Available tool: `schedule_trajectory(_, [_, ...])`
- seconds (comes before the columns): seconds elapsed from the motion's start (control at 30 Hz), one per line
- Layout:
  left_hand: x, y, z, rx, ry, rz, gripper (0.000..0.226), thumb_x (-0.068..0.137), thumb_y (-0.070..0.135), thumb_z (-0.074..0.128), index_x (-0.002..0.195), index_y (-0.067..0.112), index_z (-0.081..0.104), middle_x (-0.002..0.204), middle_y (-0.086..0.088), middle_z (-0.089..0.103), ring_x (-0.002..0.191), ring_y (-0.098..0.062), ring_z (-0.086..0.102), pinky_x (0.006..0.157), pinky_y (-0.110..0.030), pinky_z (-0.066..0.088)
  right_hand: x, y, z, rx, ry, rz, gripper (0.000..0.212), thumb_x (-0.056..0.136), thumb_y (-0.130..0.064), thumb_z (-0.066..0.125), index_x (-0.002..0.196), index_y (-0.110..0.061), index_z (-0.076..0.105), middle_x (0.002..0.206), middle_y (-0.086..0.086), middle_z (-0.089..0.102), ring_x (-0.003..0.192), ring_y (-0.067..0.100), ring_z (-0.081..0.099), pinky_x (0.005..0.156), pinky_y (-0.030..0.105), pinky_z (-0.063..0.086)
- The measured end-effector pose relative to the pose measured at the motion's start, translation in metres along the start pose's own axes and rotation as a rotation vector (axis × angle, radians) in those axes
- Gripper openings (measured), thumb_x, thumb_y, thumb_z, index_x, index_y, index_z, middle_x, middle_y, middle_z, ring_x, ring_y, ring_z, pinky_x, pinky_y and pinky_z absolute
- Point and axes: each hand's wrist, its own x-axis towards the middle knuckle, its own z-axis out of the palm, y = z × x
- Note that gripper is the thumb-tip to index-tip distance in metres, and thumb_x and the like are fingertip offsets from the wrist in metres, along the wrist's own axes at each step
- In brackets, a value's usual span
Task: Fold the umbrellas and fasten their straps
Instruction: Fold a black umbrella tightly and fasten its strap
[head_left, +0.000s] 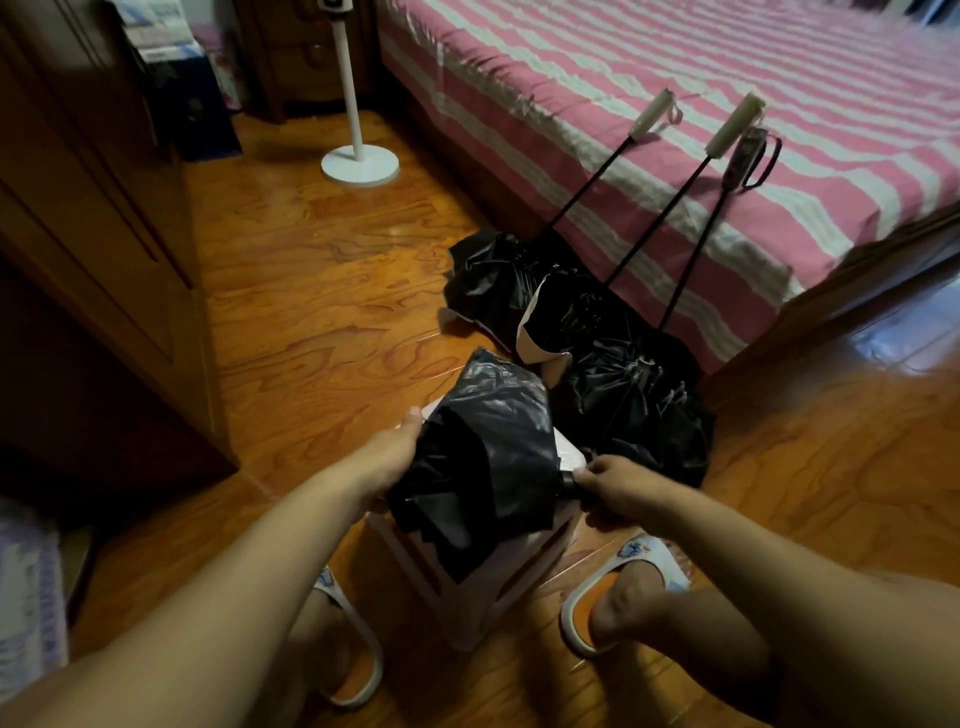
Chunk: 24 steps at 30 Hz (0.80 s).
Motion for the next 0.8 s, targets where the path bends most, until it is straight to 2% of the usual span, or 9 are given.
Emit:
schedule_trajectory(0.07, [0.002,0.001,0.006,0.019,0.013,0.02,0.07,0.105,0.061,0.021,0.155,0.015,0.039,0.155,-0.012,0.045,0.139,-0.034,0.045,0.112,-0.043,0.038,0.01,0.006,0.011,-0.024,0.085,-0.013,0.032,0.107,-0.035,0.049,0.119,-0.007,0.055,0.094,0.014,0.063,0.069,0.023,0.062,0.062,0.035,0.052])
schedule_trajectory(0.23, [0.002,0.0,0.011,0.16,0.036,0.029,0.074,0.104,0.065,0.021,0.156,0.015,0.037,0.161,-0.014,0.036,0.145,-0.036,0.037,0.118,-0.047,0.032,-0.005,-0.013,0.004,-0.492,0.291,-0.14,0.041,0.101,-0.037,0.055,0.132,-0.01,0.049,0.124,0.014,0.06,0.102,0.03,0.059,0.078,0.035,0.047])
schedule_trajectory(0.33, [0.002,-0.002,0.012,0.224,0.069,0.011,0.086,0.092,0.079,0.025,0.156,0.022,0.035,0.164,-0.014,0.022,0.147,-0.043,0.031,0.118,-0.059,0.031,-0.03,-0.023,0.005,-0.174,0.25,-0.127,0.015,0.092,-0.008,0.056,0.106,-0.013,0.055,0.094,0.011,0.062,0.072,0.022,0.056,0.049,0.024,0.043])
schedule_trajectory(0.43, [-0.006,-0.003,0.018,0.228,0.151,0.022,0.077,0.097,0.073,0.033,0.156,0.024,0.031,0.165,-0.006,0.007,0.15,-0.042,0.018,0.12,-0.059,0.026,-0.055,-0.014,0.017,0.15,0.103,-0.098,0.016,0.092,0.001,0.058,0.088,-0.013,0.052,0.081,0.012,0.057,0.065,0.02,0.052,0.05,0.027,0.04])
schedule_trajectory(0.5, [-0.017,-0.004,0.021,0.25,0.187,0.043,0.071,0.1,0.067,0.036,0.152,0.019,0.034,0.159,-0.011,0.021,0.143,-0.04,0.032,0.114,-0.052,0.035,-0.063,-0.005,0.033,0.308,0.004,-0.092,0.023,0.093,0.004,0.059,0.083,-0.015,0.049,0.077,0.011,0.054,0.062,0.016,0.052,0.053,0.028,0.043])
schedule_trajectory(0.57, [-0.029,-0.007,0.024,0.219,0.188,0.067,0.057,0.102,0.06,0.042,0.137,0.015,0.04,0.135,-0.014,0.048,0.111,-0.031,0.056,0.087,-0.041,0.048,-0.061,0.0,0.049,0.381,0.008,-0.11,0.024,0.092,-0.001,0.066,0.084,-0.017,0.049,0.072,0.005,0.053,0.059,0.014,0.05,0.055,0.028,0.045])
schedule_trajectory(0.63, [-0.042,-0.012,0.033,0.143,0.146,0.055,0.046,0.098,0.056,0.053,0.121,0.018,0.039,0.116,-0.014,0.06,0.087,-0.025,0.06,0.07,-0.037,0.046,-0.059,-0.002,0.059,0.449,0.045,-0.172,0.025,0.091,-0.003,0.069,0.086,-0.017,0.049,0.066,0.0,0.053,0.061,0.017,0.053,0.06,0.034,0.047])
schedule_trajectory(0.7, [-0.053,-0.019,0.046,0.069,0.105,0.052,0.053,0.085,0.056,0.068,0.114,0.023,0.039,0.118,-0.016,0.062,0.091,-0.024,0.063,0.08,-0.042,0.053,-0.06,-0.011,0.06,0.568,0.059,-0.262,0.022,0.092,-0.002,0.068,0.09,-0.015,0.051,0.063,-0.005,0.057,0.061,0.013,0.058,0.061,0.029,0.05])
schedule_trajectory(0.8, [-0.065,-0.017,0.058,-0.012,0.116,0.155,0.063,0.082,0.044,0.081,0.124,0.028,0.037,0.106,-0.007,0.071,0.095,-0.022,0.07,0.091,-0.047,0.056,-0.068,-0.031,0.048,0.822,0.002,-0.349,0.015,0.096,-0.002,0.063,0.105,-0.012,0.056,0.085,0.003,0.064,0.077,0.012,0.067,0.07,0.024,0.055])
